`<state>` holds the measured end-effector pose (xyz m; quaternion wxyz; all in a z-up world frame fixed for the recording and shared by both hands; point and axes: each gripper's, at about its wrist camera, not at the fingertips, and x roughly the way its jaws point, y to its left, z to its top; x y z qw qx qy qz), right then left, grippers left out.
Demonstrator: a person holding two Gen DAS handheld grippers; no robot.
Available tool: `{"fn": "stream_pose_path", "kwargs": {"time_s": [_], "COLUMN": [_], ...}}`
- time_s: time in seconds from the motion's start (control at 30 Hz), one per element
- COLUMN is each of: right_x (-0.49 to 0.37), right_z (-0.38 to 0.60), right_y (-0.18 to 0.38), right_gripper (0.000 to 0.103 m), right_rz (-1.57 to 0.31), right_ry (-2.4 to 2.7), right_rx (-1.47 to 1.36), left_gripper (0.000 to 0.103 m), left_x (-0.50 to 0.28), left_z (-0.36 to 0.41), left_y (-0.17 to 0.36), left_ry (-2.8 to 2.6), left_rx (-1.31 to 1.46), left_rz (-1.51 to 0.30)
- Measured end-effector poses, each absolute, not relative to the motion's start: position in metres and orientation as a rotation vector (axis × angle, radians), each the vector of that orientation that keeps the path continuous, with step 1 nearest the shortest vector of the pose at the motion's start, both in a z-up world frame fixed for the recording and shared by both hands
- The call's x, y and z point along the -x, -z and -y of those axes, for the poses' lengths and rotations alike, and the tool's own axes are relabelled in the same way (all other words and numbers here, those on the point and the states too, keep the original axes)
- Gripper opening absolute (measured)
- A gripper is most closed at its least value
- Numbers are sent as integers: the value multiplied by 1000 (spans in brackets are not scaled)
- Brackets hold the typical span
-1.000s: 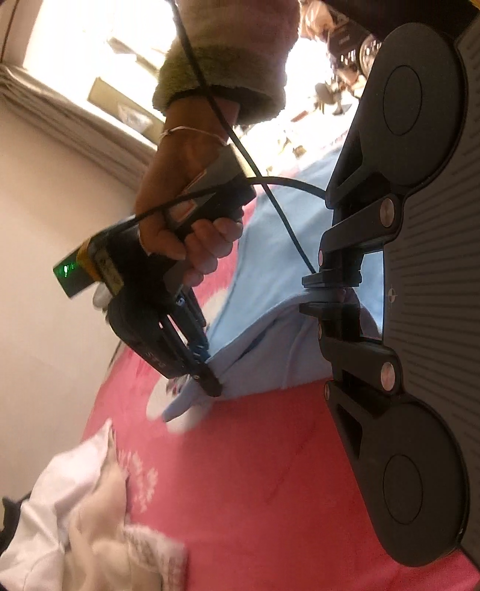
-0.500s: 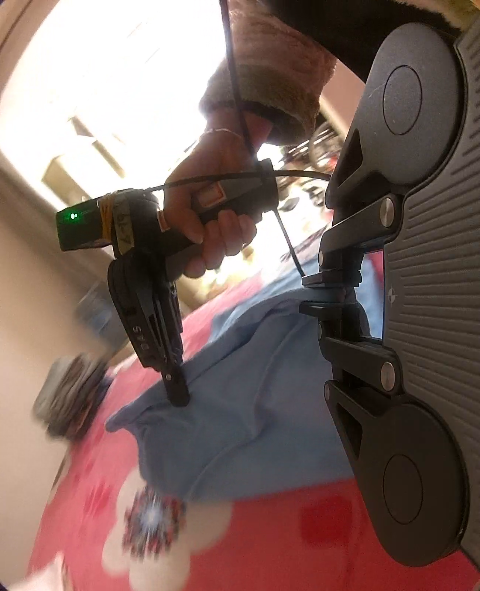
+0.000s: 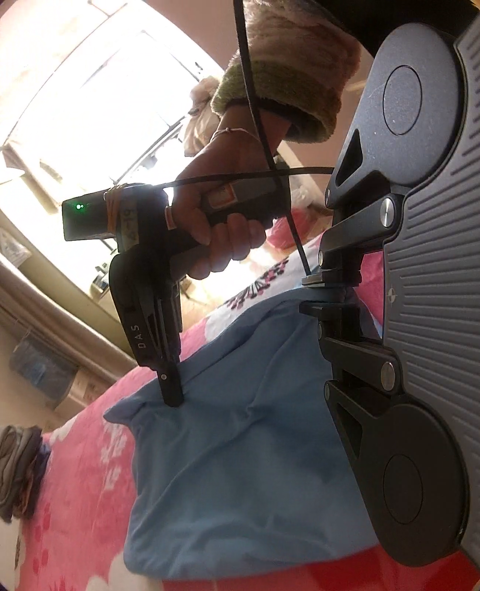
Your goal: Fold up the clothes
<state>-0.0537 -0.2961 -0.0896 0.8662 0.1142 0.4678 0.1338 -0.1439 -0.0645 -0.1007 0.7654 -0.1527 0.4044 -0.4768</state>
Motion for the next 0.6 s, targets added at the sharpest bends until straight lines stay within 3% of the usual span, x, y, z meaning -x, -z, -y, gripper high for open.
{"fn": "stream_pose_path", "kwargs": {"time_s": [0.43, 0.53, 0.6], "right_x": [52, 51, 60], "right_z": [341, 359, 376], "right_y": [110, 121, 119], "right_gripper": [7, 18, 32], "right_rz": [-977, -1030, -1030], "right_ry": [-260, -242, -228], "right_rx": [-306, -388, -437], "left_gripper": [5, 5, 5], "left_x": [129, 125, 120], "left_z": [103, 106, 117], "left_y": [117, 122, 124], "left_ry": [1074, 1075, 1098], "left_rx": [267, 262, 248], "left_rz": [-920, -951, -966]}}
